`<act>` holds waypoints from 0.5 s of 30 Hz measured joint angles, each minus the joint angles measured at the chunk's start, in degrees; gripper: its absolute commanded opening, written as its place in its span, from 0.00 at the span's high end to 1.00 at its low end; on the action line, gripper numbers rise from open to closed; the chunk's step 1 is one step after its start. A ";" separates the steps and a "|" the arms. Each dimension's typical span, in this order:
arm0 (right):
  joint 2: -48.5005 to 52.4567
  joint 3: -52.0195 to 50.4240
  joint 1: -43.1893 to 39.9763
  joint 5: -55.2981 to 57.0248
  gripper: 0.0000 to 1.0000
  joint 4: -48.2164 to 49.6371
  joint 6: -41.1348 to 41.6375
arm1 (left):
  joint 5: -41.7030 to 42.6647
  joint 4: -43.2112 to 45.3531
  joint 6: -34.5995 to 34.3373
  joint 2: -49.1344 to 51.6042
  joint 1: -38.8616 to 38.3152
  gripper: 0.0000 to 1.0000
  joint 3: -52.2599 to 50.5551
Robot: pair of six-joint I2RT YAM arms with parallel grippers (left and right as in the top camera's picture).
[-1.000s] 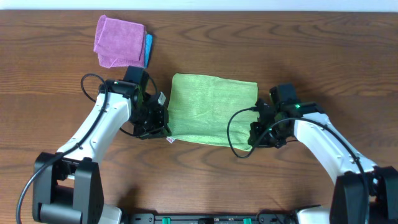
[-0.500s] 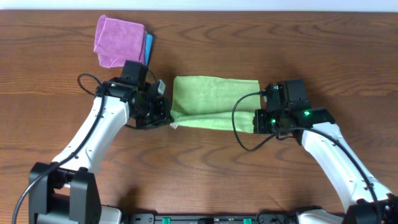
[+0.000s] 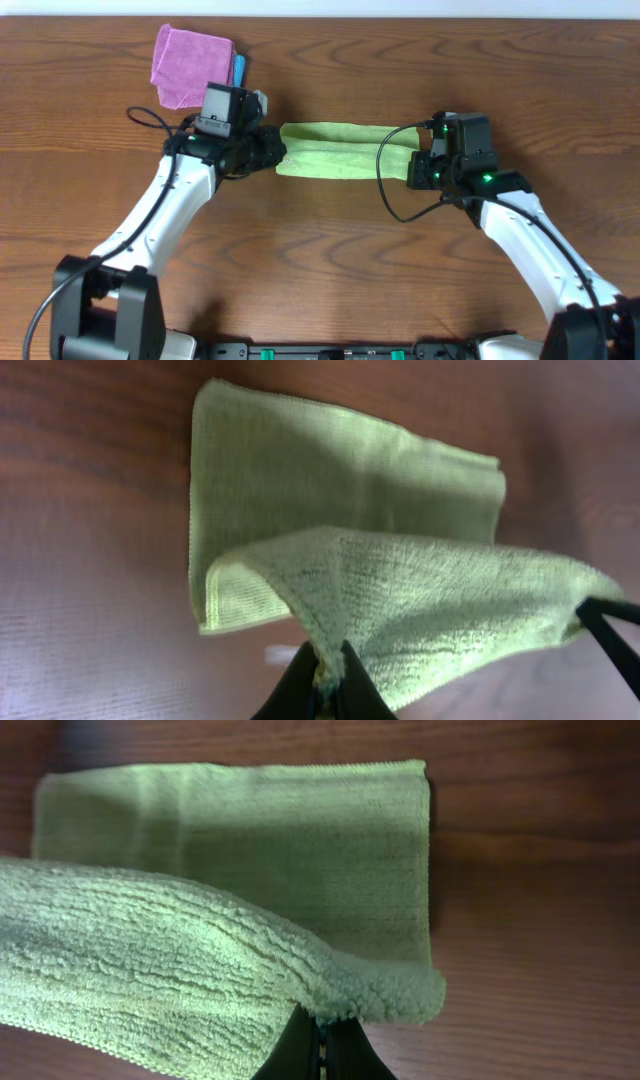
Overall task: Fold the cloth
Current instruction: 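Fold the cloth's near edge over toward the far edge with both grippers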
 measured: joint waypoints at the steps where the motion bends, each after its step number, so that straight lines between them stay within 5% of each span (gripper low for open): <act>1: 0.55 0.00 0.00 0.42 0.99 0.46 0.00 | -0.52 1.92 -0.24 1.01 -0.24 0.94 0.02; 15: 9.14 0.00 0.00 3.82 0.99 13.64 0.00 | -4.63 17.40 -2.95 10.82 -0.37 0.94 0.02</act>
